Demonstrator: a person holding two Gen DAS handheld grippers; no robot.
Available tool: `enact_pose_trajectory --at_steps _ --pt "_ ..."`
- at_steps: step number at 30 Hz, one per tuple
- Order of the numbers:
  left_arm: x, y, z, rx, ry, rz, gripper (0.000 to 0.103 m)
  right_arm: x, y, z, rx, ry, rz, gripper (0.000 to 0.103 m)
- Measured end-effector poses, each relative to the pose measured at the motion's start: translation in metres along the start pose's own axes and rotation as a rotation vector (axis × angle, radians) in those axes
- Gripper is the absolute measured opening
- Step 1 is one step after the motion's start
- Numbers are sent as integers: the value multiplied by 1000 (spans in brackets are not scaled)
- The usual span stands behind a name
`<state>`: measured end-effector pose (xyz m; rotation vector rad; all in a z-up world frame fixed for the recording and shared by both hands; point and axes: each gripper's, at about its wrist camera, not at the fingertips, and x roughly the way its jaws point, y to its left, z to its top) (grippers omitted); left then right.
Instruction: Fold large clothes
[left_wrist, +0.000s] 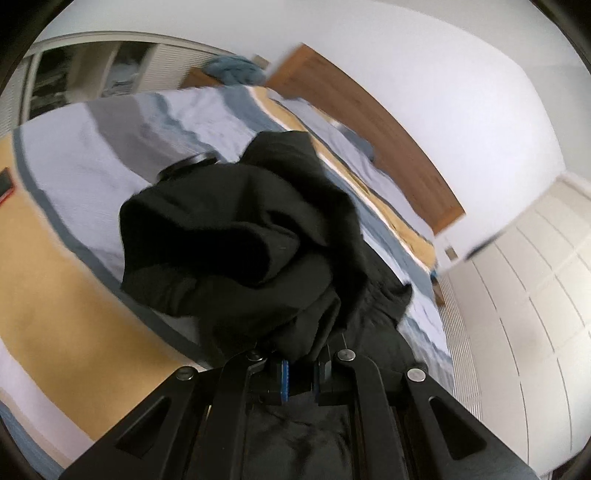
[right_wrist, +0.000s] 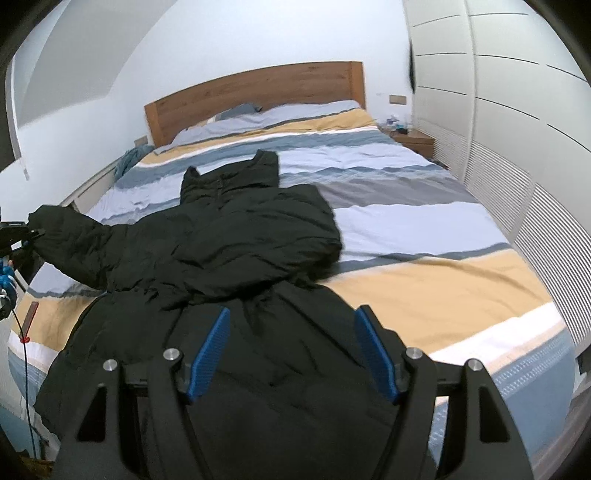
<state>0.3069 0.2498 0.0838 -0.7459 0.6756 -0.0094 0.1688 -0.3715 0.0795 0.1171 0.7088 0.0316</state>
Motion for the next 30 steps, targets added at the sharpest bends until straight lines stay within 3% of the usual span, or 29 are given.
enact_pose_trajectory --at_steps 8,16,19,21,22,27,30 --pt "66 -59 -80 68 139 -48 7 -22 -69 -18 95 -10 -41 68" --pt "127 -75 -151 126 258 53 12 -37 -122 -32 151 0 -95 68" --pt "129 -82 -155 118 282 36 37 -45 -138 -36 171 -8 -108 68" --pt "118 -88 -152 121 275 2 69 -49 -145 -38 187 -16 -111 68" --pt "108 -89 -148 130 262 -9 74 -51 -147 -40 194 -21 -110 68" --pt "51 -98 -132 189 216 -58 76 -52 -130 -37 181 -36 -60 68" --pt "21 -90 -117 215 176 -39 77 -49 -101 -31 141 -45 -2 68"
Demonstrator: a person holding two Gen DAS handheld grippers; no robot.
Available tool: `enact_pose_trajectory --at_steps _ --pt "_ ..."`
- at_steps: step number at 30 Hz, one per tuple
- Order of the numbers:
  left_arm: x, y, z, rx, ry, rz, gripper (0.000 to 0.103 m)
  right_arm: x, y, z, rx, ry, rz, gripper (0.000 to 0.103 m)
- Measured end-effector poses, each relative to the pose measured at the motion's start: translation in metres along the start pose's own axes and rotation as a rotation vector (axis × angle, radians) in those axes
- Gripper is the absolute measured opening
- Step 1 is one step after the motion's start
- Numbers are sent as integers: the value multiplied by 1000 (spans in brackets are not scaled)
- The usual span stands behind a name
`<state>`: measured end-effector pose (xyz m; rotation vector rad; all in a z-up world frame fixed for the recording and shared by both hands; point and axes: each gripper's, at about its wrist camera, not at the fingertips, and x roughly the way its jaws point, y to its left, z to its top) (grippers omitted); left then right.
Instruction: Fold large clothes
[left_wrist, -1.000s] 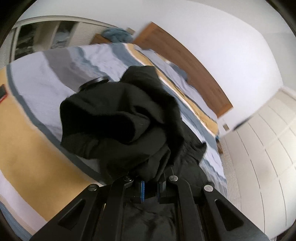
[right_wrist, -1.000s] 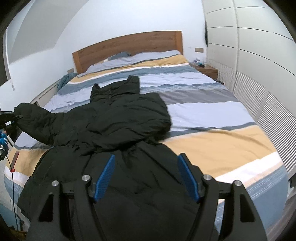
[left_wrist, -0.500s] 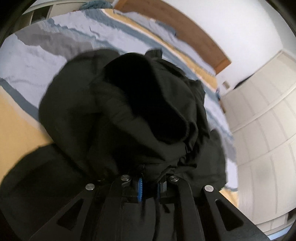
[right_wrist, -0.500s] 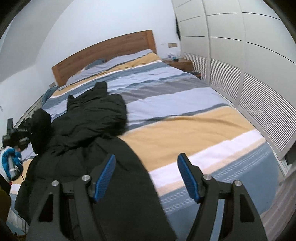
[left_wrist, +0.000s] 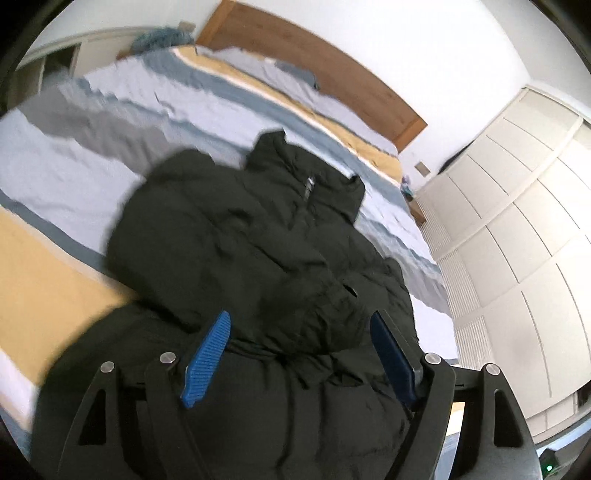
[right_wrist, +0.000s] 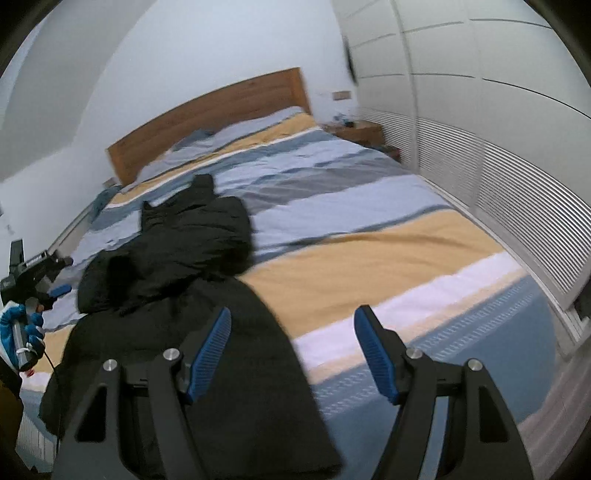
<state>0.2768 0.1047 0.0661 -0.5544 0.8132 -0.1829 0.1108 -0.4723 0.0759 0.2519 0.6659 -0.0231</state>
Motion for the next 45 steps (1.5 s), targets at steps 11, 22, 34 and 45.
enact_pose_trajectory --at_steps 11,22,34,45 --pt "-44 87 49 49 -68 224 75 68 180 34 -247 27 224 68" --pt "88 109 77 218 -36 261 73 247 339 34 -543 86 391 68" --pt "162 111 61 271 224 313 77 327 298 37 -560 369 275 66" --pt "138 95 94 335 297 285 77 289 329 79 -509 503 126 68"
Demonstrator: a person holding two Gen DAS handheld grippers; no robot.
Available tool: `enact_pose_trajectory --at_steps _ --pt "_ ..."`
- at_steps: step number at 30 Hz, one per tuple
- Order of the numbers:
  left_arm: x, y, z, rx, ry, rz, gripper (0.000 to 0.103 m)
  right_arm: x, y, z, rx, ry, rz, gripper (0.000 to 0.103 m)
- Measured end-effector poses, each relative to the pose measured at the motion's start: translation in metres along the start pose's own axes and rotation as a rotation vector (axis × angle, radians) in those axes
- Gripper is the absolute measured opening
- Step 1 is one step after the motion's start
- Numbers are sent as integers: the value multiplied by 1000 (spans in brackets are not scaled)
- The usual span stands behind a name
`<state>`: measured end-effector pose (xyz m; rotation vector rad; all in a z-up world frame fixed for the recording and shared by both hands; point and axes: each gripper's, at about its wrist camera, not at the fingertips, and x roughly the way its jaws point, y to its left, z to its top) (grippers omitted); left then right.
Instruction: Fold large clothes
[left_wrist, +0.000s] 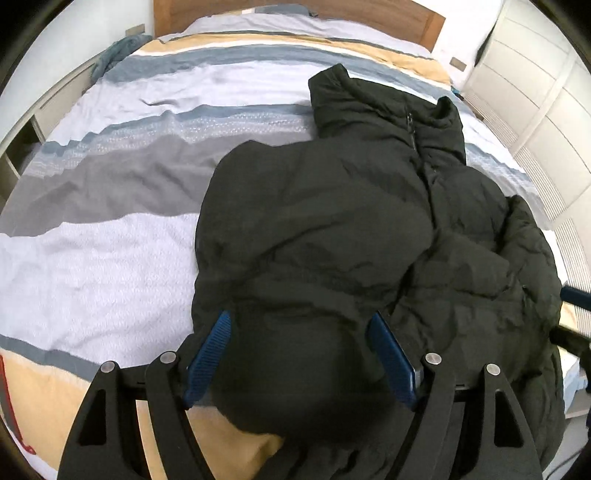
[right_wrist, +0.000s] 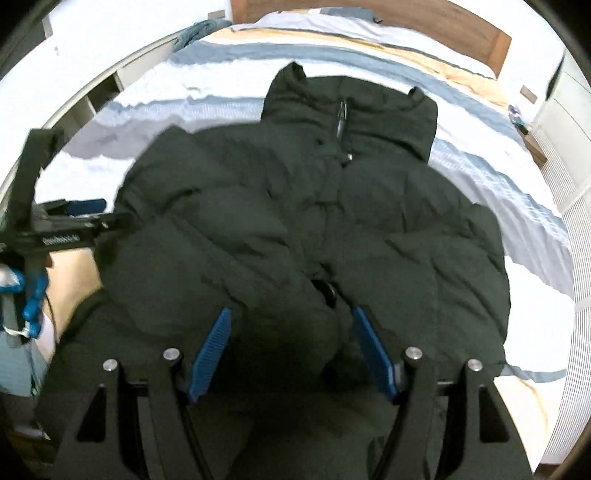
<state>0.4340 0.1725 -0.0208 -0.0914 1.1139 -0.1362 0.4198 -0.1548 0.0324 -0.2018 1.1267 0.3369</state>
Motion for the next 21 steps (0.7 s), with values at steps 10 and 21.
enact_pose_trajectory --at_steps 10,21 --pt "18 -34 -4 -7 55 151 77 61 -8 -14 -76 68 81 68" --pt "17 -66 1 -26 72 221 74 43 -45 -28 -100 71 113 68"
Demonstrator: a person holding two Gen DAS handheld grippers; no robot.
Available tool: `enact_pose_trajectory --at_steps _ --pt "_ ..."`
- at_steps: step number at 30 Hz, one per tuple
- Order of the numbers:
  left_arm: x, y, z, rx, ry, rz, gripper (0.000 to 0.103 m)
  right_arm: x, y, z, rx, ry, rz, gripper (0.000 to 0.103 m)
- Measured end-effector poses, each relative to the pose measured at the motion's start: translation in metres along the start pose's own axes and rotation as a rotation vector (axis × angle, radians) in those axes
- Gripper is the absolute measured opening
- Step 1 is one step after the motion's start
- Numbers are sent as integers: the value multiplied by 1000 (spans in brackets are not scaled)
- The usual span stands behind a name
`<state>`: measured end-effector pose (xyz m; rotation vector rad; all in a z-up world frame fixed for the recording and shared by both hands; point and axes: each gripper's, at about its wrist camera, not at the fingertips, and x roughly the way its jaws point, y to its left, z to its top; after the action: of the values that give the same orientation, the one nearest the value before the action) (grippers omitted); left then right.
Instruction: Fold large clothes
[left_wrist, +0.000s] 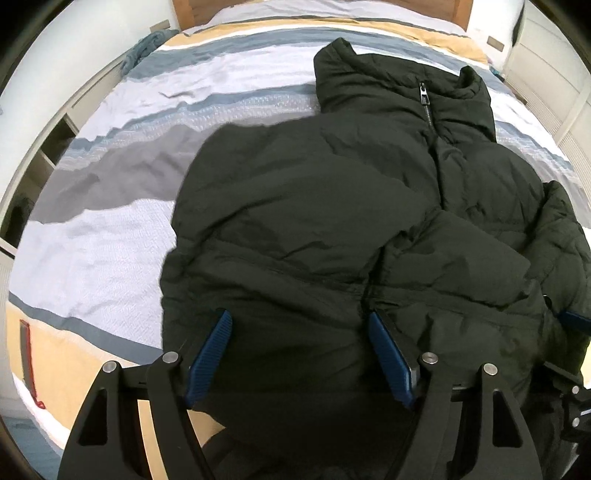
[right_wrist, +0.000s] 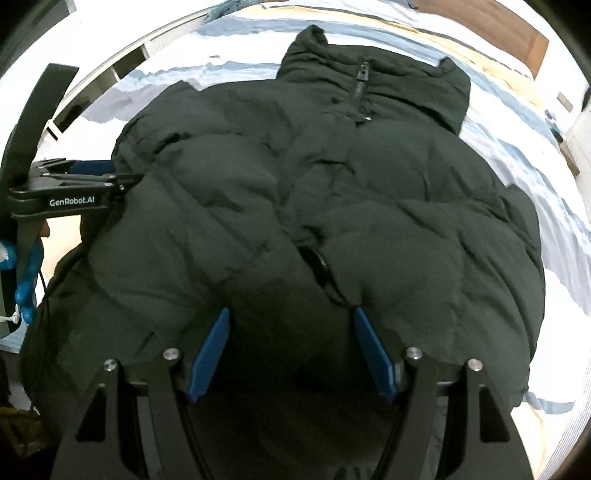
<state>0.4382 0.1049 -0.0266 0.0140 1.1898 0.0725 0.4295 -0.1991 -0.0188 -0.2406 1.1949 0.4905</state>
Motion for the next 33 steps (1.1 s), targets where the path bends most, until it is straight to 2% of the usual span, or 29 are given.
enact_pose_trajectory --at_steps 4,8,12,14,16,17,21,25,28,33 --pt "-21 0 23 40 -44 -5 74 -20 -23 7 51 -47 -2 68" --pt "-39 18 78 35 -109 -33 91 -43 -70 36 93 -123 -71 68" --pt "-35 33 138 29 -136 -74 98 -56 -130 74 162 -187 -150 68" --pt "-23 35 166 35 -138 -90 99 -58 -160 98 192 -222 -170 68" --pt "-6 39 192 11 -124 -144 100 -53 -182 120 204 -235 -161 68" --pt "8 41 206 -11 -109 -185 102 -47 -194 136 210 -244 -138 68" --pt "65 39 253 -89 -55 -264 102 -14 -231 183 270 -258 -49 72" --pt "122 31 293 -141 -33 -288 102 34 -260 226 332 -260 13 74" --pt "153 27 311 -176 -26 -327 102 66 -273 250 393 -260 79 74" --pt "186 17 334 -261 -1 -395 102 103 -289 276 447 -251 116 74"
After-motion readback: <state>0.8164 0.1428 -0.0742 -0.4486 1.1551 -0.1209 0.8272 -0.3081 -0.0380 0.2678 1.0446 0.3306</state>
